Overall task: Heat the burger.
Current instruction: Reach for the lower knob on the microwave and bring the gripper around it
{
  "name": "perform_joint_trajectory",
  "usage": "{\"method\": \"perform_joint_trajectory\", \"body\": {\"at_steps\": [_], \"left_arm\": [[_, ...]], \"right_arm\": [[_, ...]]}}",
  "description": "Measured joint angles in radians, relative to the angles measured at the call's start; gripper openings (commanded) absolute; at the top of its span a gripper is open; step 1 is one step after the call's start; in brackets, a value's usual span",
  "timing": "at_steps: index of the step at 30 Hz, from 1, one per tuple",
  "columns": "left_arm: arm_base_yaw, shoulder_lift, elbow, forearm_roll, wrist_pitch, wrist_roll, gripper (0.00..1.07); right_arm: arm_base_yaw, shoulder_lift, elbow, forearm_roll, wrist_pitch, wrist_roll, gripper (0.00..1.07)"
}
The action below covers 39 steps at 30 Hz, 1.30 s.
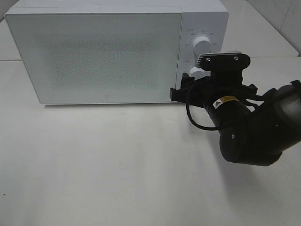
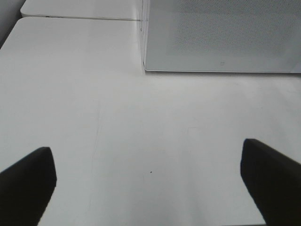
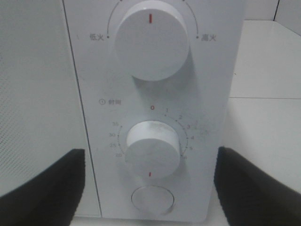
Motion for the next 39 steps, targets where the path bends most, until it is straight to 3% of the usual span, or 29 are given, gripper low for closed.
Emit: {"method": "perform_joint_trajectory", "body": {"at_steps": [11,22,28,33,36,37,38,39], "left_arm": [[0.0,0.0,0.0,0.0,0.0,0.0,1.0],[0.0,0.0,0.0,0.0,0.0,0.0,1.0],[0.0,0.0,0.0,0.0,0.0,0.0,1.0],[0.0,0.0,0.0,0.0,0.0,-0.001,1.0],[0.0,0.0,0.0,0.0,0.0,-0.002,1.0],[0.0,0.0,0.0,0.0,0.0,-0.002,1.0],[0.0,0.0,0.0,0.0,0.0,-0.002,1.0],[0.0,0.0,0.0,0.0,0.0,-0.002,1.0]], "right_arm": [[-0.049,0.086,-0.103,-0.015,0.0,-0.001,0.75],[-0.05,0.12,-0.116,-0.015,0.0,-0.001,0.74],[-0.05,0.12,-0.118,-0.015,0.0,-0.003,0.68],[-0.05,0.12,-0.118,-0.015,0.0,-0.01,0.58],[-0.05,0.12,-0.118,-0.019,0.0,-0.011,0.37],[-0.05,0.12,-0.118,-0.019,0.0,-0.011,0.37],[-0.05,0.12,-0.119,-0.022,0.0,-0.013,0.25],[-0.05,0.12,-0.119,-0.022,0.0,-0.013,0.25]]}}
